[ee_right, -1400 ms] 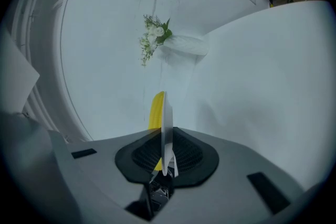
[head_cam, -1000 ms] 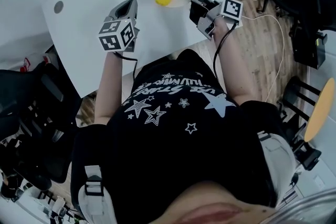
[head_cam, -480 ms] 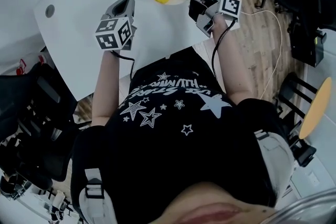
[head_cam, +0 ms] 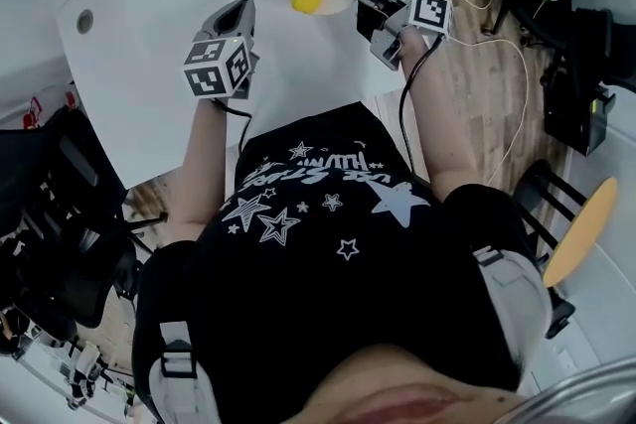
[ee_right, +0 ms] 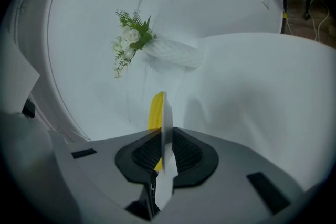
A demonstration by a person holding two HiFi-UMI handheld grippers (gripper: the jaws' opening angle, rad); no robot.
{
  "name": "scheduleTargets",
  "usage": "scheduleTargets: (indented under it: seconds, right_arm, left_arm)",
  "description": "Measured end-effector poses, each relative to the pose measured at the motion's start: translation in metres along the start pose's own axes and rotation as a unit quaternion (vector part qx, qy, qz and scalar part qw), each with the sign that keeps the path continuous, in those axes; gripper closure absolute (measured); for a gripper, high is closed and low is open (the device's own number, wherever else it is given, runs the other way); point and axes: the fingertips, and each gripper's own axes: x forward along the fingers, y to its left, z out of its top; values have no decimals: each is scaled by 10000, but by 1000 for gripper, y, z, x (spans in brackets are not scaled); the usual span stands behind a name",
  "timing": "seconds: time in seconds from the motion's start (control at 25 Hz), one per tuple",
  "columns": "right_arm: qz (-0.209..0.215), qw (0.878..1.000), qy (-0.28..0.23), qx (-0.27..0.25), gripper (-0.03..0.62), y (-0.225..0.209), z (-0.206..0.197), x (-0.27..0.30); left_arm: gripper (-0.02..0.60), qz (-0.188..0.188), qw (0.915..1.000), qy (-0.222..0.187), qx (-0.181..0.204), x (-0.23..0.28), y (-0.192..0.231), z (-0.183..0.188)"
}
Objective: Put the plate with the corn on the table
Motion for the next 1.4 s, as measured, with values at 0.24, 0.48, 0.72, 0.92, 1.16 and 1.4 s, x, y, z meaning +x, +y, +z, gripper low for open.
scheduleTargets:
  seconds: [0.24,0.48,0.72,0.92,1.16,1.4]
  right_arm:
    - [2,9996,291,-20,553,-20,16,7]
    - [138,9986,480,162,553,-35,20,14]
    - [92,9974,701,150,553,-43,25,24]
    - [47,9961,868,173,553,-56,44,33]
    - [-101,9955,917,204,553,-67,60,36]
    - [-157,9933,1142,59,553,-70,61,41]
  left_arm:
    - [575,166,9998,38,-72,14,-2,2]
    - [575,334,9992,133,-154,24,-2,-3]
    - [575,430,9985,206,-259,29,-1,-6]
    - [575,491,9978,296,-345,47,1,-5]
    - [575,505,9974,361,-366,56,-1,-6]
    - [575,512,9972,412,-345,58,2,-9]
